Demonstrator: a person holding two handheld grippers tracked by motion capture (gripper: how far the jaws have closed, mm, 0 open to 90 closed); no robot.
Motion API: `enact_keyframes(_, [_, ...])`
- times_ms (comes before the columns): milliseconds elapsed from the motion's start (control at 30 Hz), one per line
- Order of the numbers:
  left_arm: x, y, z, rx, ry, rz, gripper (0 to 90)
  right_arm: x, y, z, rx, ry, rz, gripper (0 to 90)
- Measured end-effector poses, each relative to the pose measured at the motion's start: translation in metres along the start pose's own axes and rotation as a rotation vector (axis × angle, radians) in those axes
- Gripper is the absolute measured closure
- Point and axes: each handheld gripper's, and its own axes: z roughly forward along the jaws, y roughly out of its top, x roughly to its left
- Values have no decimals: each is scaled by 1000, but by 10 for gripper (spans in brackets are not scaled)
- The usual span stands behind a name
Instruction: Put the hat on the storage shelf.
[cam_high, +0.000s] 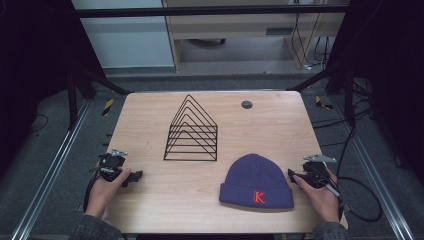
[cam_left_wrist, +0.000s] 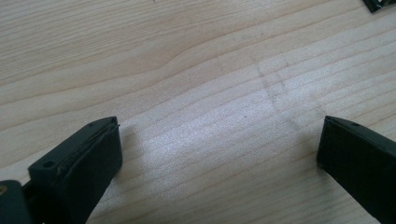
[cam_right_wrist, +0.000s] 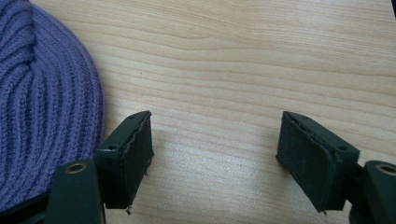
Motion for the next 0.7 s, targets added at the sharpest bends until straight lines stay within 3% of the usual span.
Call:
enact_keyframes(233, [0,-1,0,0,0,2,0,-2,2,-2,14,-1,14,249])
enact_keyframes(433, [0,-1,0,-12,-2,5,0,-3,3,-7,-10,2,18,194])
enact_keyframes(667, [0,-2,0,-17,-2,6,0,4,7,-9,-22,18,11,247])
enact_keyframes(700, [0,-3,0,-19,-2,6,0,9,13,-9,-28,25,-20,262])
